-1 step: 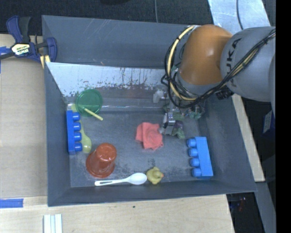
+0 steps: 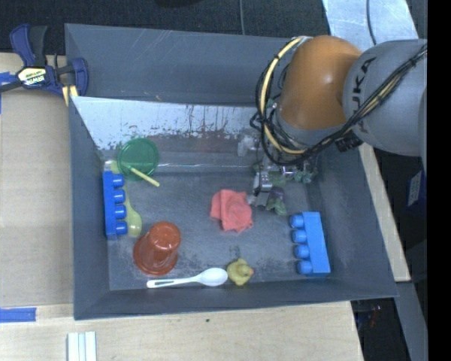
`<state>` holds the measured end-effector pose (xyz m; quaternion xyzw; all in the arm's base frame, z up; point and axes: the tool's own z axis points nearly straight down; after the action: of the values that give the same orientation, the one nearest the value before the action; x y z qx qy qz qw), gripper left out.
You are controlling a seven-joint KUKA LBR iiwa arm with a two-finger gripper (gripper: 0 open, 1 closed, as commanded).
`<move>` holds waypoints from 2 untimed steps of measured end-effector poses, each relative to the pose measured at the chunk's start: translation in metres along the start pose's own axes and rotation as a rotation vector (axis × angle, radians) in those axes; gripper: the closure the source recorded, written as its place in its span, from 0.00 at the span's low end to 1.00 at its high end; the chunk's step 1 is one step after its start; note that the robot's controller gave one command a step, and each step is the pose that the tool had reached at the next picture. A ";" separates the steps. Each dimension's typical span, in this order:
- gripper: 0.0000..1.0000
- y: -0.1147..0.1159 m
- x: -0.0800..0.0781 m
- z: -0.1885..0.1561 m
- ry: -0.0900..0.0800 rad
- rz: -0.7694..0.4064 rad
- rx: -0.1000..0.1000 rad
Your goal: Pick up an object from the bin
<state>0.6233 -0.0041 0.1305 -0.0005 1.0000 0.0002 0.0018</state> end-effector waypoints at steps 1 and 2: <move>0.00 0.000 0.003 0.053 0.000 -0.088 0.000; 1.00 0.001 0.000 0.058 -0.010 -0.096 0.001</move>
Offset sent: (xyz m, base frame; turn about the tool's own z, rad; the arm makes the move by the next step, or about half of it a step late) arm -0.0018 0.0011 -0.0605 -0.0981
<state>0.6234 -0.0035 0.0720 -0.0485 0.9988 -0.0004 0.0070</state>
